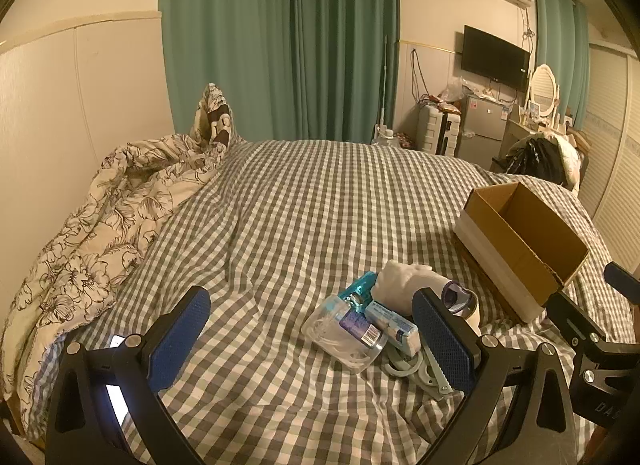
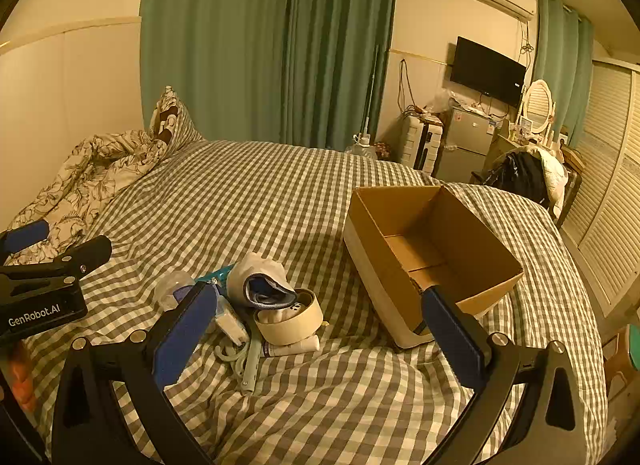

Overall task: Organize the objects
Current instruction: 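Move both tools toward the pile of items beside the cardboard box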

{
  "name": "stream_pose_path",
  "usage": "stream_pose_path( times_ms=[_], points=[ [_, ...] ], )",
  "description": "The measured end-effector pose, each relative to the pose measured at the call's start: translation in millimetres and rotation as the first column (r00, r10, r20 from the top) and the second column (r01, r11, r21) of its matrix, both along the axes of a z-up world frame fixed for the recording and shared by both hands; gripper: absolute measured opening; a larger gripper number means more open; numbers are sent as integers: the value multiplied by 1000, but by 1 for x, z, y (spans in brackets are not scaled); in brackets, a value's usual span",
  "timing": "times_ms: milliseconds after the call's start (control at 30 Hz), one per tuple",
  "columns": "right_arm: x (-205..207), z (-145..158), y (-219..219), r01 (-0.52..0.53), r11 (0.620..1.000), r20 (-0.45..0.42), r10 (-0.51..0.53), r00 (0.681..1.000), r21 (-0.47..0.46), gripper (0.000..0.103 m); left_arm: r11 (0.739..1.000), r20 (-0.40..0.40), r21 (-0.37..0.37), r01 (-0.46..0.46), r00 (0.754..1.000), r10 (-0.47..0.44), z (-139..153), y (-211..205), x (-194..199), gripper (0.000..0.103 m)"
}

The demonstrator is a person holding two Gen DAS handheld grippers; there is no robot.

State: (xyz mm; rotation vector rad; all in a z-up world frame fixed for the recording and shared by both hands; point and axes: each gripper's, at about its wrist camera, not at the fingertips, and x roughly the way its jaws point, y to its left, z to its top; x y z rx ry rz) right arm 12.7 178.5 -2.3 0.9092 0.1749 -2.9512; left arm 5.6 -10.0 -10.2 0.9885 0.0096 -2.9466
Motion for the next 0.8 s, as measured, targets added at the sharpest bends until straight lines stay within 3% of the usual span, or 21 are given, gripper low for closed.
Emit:
stream_pose_path(
  times_ms=[800],
  points=[
    [6, 6, -15, -30, 999, -1, 30, 1000, 13, 103, 1000, 6, -6, -8, 1000, 8, 8, -10, 2, 103]
  ],
)
